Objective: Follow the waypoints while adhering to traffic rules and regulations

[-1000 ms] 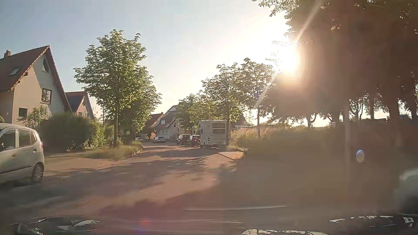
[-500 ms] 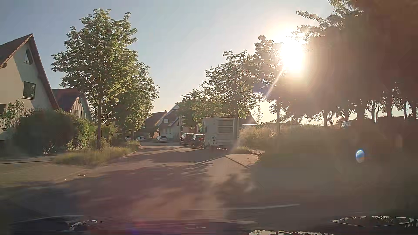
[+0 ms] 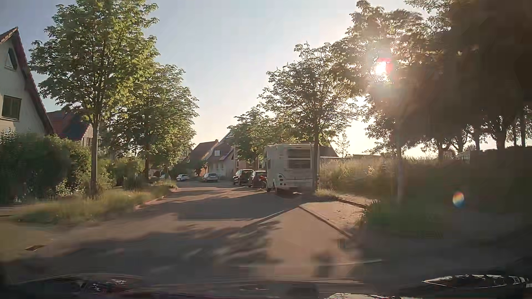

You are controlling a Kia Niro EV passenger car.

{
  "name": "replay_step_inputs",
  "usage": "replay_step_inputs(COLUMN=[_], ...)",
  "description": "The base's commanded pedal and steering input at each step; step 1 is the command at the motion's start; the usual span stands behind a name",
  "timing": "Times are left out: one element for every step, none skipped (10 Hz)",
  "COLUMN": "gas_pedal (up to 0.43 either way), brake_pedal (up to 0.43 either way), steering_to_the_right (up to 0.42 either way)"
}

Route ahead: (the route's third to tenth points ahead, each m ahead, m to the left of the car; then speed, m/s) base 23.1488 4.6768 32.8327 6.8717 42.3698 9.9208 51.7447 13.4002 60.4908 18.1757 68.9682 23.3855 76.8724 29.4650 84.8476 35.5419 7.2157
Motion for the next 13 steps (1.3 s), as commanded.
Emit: replay_step_inputs(gas_pedal=[0.059,0.059,0.059,0.059,0.059,0.059,0.059,0.059,0.059,0.059,0.059,0.059,0.059], brake_pedal=[0.000,0.000,0.000,0.000,0.000,0.000,0.000,0.000,0.000,0.000,0.000,0.000,0.000], steering_to_the_right=[-0.040,-0.040,-0.040,-0.040,-0.040,-0.041,-0.043,-0.043,-0.043,-0.043,-0.043,-0.043,-0.043])
